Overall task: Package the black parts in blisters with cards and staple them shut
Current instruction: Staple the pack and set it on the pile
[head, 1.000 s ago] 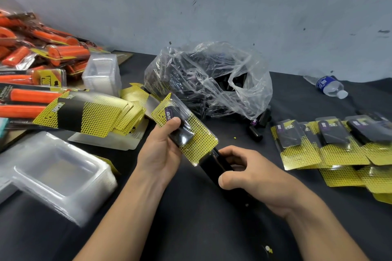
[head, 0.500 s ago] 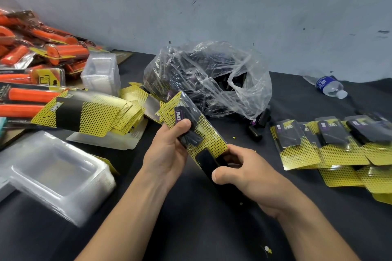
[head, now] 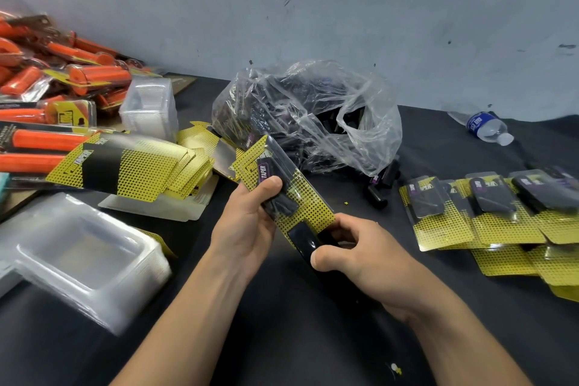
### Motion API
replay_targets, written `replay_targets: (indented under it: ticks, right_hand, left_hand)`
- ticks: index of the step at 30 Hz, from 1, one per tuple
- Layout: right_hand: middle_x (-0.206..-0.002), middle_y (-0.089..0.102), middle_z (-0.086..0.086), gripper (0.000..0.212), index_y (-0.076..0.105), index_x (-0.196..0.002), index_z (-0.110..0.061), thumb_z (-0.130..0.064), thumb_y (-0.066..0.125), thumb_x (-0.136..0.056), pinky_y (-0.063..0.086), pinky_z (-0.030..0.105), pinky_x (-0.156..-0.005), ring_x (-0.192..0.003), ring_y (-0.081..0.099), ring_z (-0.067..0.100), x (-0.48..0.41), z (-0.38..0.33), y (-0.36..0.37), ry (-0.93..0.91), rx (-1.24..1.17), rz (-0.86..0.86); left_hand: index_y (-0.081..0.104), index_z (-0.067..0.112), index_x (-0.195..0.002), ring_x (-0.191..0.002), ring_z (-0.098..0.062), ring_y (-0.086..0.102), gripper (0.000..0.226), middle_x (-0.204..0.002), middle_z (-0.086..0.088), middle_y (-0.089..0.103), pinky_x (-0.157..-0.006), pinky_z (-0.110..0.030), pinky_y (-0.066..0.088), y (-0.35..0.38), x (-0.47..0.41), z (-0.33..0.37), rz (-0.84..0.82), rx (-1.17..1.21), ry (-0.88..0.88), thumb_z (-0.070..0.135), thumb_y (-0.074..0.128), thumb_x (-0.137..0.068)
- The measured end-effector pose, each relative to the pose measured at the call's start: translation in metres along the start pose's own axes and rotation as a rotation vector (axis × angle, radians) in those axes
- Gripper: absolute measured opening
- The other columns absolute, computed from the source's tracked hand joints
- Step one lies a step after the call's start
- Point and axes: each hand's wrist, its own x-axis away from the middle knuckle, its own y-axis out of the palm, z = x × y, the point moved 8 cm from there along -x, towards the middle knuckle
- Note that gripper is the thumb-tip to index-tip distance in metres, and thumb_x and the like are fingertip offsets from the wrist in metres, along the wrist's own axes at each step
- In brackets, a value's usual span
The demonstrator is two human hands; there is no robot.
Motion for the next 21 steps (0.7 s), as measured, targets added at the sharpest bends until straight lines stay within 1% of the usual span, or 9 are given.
replay_targets:
  ticks: [4, 7, 9, 11, 13, 15, 17, 19, 21]
  right_hand:
    - [-0.083, 0.076, 0.0, 0.047, 0.074, -0.093, -0.027, -0.047, 0.073, -0.051, 0.06, 0.043, -0.068, -0.075, 0.072, 0.019, -0.001, 0.001, -0.002, 0.028, 0.031, 0.06]
    - [-0.066, 0.071, -0.009, 0.042, 0.072, -0.086, -0.025, -0.045, 0.072, -0.05, 0.05, 0.026, -0.051, -0.057, 0.063, 0.005, -0.001, 0.001, -0.002, 0.037, 0.037, 0.115]
    - [-0.057, 0.065, -0.009, 0.041, 0.07, -0.081, -0.018, -0.042, 0.072, -0.048, 0.046, 0.024, -0.047, -0.049, 0.059, 0.006, -0.001, 0.001, -0.001, 0.039, -0.001, 0.174]
    - [-0.061, 0.065, 0.004, 0.046, 0.07, -0.081, -0.013, -0.043, 0.07, -0.047, 0.049, 0.036, -0.053, -0.055, 0.06, 0.011, -0.001, 0.001, 0.0, 0.039, -0.02, 0.186]
    - [-0.076, 0.069, 0.016, 0.048, 0.073, -0.088, -0.01, -0.041, 0.074, -0.053, 0.054, 0.046, -0.065, -0.07, 0.063, 0.021, -0.002, 0.001, 0.002, 0.052, -0.059, 0.081]
    - [-0.081, 0.071, 0.011, 0.042, 0.075, -0.095, -0.009, -0.034, 0.077, -0.062, 0.052, 0.039, -0.07, -0.077, 0.064, 0.022, -0.001, 0.004, 0.002, 0.083, -0.129, -0.082]
    - [-0.088, 0.076, 0.008, 0.043, 0.079, -0.098, -0.013, -0.033, 0.078, -0.061, 0.055, 0.031, -0.071, -0.079, 0.07, 0.019, 0.004, 0.009, -0.002, 0.126, -0.15, -0.195]
    - [-0.093, 0.078, 0.01, 0.044, 0.081, -0.097, -0.018, -0.037, 0.077, -0.057, 0.056, 0.033, -0.071, -0.08, 0.072, 0.021, 0.003, 0.015, -0.016, 0.168, -0.133, -0.163]
    - [-0.096, 0.08, 0.008, 0.03, 0.082, -0.093, -0.021, -0.037, 0.077, -0.068, 0.059, 0.039, -0.078, -0.083, 0.075, 0.022, -0.001, 0.022, -0.037, 0.192, -0.108, -0.002]
  left_hand:
    - [0.06, 0.005, -0.131, -0.093, -0.022, 0.072, 0.052, -0.106, -0.008, 0.073, -0.087, -0.04, 0.06, 0.0, -0.001, 0.0, -0.012, 0.001, 0.005, 0.011, 0.068, -0.08]
    - [0.061, 0.005, -0.128, -0.09, -0.022, 0.072, 0.05, -0.105, -0.009, 0.073, -0.083, -0.038, 0.062, 0.001, -0.002, -0.001, -0.014, 0.009, 0.004, 0.011, 0.069, -0.079]
    - [0.064, 0.006, -0.121, -0.088, -0.021, 0.073, 0.041, -0.1, -0.008, 0.074, -0.078, -0.036, 0.062, 0.003, -0.002, -0.002, -0.026, 0.01, 0.001, 0.01, 0.068, -0.08]
    - [0.065, 0.007, -0.113, -0.084, -0.02, 0.073, 0.034, -0.096, -0.007, 0.075, -0.076, -0.036, 0.062, 0.003, -0.002, -0.003, -0.032, 0.003, 0.006, 0.01, 0.067, -0.08]
    - [0.066, 0.008, -0.11, -0.083, -0.021, 0.073, 0.031, -0.094, -0.007, 0.075, -0.076, -0.037, 0.063, 0.0, -0.003, -0.005, 0.009, 0.004, 0.007, 0.009, 0.068, -0.078]
    - [0.065, 0.006, -0.115, -0.086, -0.022, 0.072, 0.032, -0.098, -0.009, 0.074, -0.081, -0.041, 0.063, -0.004, -0.003, -0.007, 0.078, -0.01, 0.004, 0.005, 0.066, -0.083]
    - [0.064, 0.005, -0.12, -0.089, -0.023, 0.071, 0.028, -0.104, -0.01, 0.073, -0.084, -0.042, 0.061, -0.011, -0.005, -0.008, 0.173, -0.014, 0.009, -0.001, 0.061, -0.093]
    - [0.066, 0.009, -0.116, -0.088, -0.021, 0.072, 0.022, -0.103, -0.008, 0.074, -0.082, -0.039, 0.061, -0.022, -0.008, -0.005, 0.252, 0.013, 0.012, -0.001, 0.058, -0.098]
    - [0.067, 0.008, -0.121, -0.094, -0.023, 0.071, 0.025, -0.109, -0.011, 0.073, -0.089, -0.042, 0.059, -0.027, -0.009, -0.007, 0.286, 0.047, -0.036, 0.001, 0.059, -0.098]
